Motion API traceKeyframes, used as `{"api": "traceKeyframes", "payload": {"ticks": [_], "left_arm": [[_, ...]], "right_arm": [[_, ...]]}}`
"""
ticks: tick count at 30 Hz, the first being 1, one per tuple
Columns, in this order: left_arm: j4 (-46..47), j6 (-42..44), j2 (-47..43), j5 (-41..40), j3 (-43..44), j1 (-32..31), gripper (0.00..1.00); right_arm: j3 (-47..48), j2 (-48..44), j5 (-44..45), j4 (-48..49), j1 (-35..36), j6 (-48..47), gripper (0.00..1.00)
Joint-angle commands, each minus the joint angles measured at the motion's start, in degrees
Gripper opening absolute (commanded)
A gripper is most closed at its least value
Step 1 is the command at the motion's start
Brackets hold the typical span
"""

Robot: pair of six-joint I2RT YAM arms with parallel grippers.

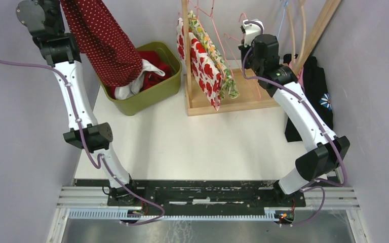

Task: Remove the skirt from the hanger
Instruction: Place the skirt in the bin.

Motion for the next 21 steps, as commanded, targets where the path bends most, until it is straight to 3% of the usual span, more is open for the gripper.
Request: {"api": "traceKeyframes", "payload": {"ticks": [1,8,13,21], "left_arm": [[9.16,-6.58,2.41,3.30,0.48,-0.37,0.03],[7.39,-7.48,2.61,10.41,-9.62,-1.13,0.03],[4.92,-7.24,2.65,13.69,-10.85,-3.43,0.03],[9.34,-14.97,2.24,19.07,-17.14,-7.54,0.03]], "right_arm": [[3.86,0.83,-0.39,3.31,-1.14,0.86,0.01],[3.74,2.44,-1.30,3.31,-2.13,1.90,0.01],[3.49,2.70,-1.96,3.41,-2.80,2.52,0.01],[0.60,1.09,-2.58,3.84,-3.30,3.42,0.01]]}}
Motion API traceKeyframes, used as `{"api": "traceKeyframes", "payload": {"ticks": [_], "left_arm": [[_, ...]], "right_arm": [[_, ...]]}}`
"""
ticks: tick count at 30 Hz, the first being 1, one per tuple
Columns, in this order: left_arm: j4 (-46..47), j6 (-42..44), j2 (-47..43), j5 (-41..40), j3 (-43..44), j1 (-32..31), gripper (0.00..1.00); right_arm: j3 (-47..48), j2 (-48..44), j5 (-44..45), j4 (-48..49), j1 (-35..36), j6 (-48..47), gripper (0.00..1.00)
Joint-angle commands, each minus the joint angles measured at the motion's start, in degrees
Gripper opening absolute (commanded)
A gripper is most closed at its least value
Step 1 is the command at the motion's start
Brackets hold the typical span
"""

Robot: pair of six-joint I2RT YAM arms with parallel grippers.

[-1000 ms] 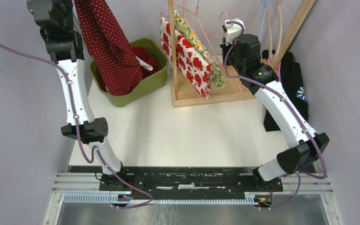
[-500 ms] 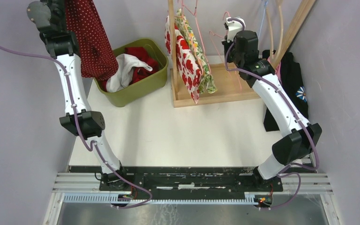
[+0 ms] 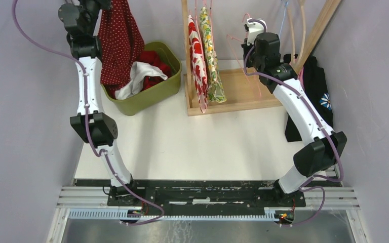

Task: Remove the skirt from the hanger
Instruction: Place the skirt in the bin.

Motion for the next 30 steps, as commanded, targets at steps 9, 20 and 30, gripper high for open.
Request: {"api": "traceKeyframes", "payload": {"ticks": [9,20,30], "left_arm": [[-1.25,-1.39,-3.54,8.54,-23.72,-6.88,0.03],[-29.47,19.90,-5.79,-2.97,-29.90,-4.02,0.03],[-39.08,25.76,-10.92,-10.04,-27.05,-4.12,0.61]], "right_arm": [[-4.79,-4.71,-0.54,4.13,-1.50,1.42,0.01],[-3.86,-5.18,-1.05,3.84,-2.63,1.02,0.01],[3.32,-4.18,-0.22,2.76,-2.59,-1.36,0.01]]}}
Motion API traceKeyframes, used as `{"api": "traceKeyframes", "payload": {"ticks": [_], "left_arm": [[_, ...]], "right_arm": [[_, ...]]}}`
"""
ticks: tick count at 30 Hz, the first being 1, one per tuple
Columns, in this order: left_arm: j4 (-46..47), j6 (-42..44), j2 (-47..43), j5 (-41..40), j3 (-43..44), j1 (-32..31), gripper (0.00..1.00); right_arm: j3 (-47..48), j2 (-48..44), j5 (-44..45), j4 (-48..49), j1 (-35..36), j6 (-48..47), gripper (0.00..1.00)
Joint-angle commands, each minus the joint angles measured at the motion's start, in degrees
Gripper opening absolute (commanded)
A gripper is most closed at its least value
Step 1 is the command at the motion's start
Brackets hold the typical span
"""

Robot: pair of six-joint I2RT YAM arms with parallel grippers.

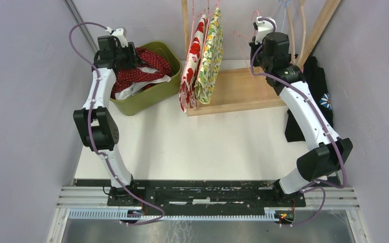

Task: Remove the skirt from the hanger
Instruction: Place the skirt in the bin, then place the hanger at the clothesline.

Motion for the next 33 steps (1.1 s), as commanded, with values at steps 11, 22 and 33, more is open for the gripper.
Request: {"api": "traceKeyframes", "payload": {"ticks": [11,22,33], "left_arm": [[-4.66,2.20,-14.58,-1.34,1.62,-3.94,0.99],[-6.89,3.91,-21.59,-3.53,-4.65,-7.62,0.99],[-9.12,5.32,-22.88,-4.29,-6.17,-7.87,0.99]], "right_arm": [[20.44,4.46,3.51,3.40,0.01,-6.31,0.01],[29.49,13.48,5.73,6.40,-0.07,-9.02,0.01],[38.64,21.90,8.49,9.02,-1.92,-10.18,0.01]]}}
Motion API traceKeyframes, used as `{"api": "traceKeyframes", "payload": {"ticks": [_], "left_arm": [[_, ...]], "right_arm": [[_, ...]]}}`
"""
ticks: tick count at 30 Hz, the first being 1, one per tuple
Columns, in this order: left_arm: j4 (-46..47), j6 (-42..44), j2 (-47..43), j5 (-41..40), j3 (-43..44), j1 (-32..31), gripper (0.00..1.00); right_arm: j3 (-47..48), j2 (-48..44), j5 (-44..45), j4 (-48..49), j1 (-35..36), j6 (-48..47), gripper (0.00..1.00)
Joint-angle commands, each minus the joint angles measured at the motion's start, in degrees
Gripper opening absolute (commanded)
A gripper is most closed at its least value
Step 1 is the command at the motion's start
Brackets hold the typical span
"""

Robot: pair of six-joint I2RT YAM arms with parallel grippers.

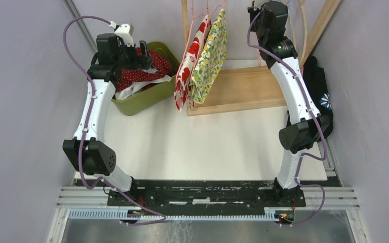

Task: Remove the skirt from the hanger
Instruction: Place the hanger at the clothesline.

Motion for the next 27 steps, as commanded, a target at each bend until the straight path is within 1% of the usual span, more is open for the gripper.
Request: {"api": "traceKeyframes", "payload": {"ticks": [1,13,18,23,24,26,27], "left_arm": [[-0.12,3.36,-2.64,-1.56,-0.39,-0.15,0.99],[-0.72,4.31,-0.91,-1.65,-0.98,-0.16,0.99],[-0.87,4.46,-2.08,-2.52,-2.47,-0.16,0.99],[-0.86,4.66,-2.88,-2.81,-3.79,-0.18,0.99],[-0.84,4.59,-2.89,-2.66,-3.87,-0.16,0.99],[-0.76,4.49,-2.95,-2.33,-3.71,-0.15,0.99],[-0.64,4.41,-2.97,-2.21,-3.61,-0.20,0.99]], "right_arm": [[4.44,1.28,2.55,5.77,-1.78,-0.82,0.01],[-0.63,-0.50,3.06,5.90,-5.00,-0.72,0.01],[-4.93,-1.01,2.43,6.09,-6.23,0.31,0.01],[-7.10,-1.65,1.97,5.91,-6.21,1.19,0.01],[-7.16,-1.93,2.03,5.83,-6.16,1.08,0.05],[-7.23,-2.77,2.68,5.86,-6.21,0.55,0.22],[-7.40,-3.34,3.05,5.97,-6.19,0.24,0.28]]}}
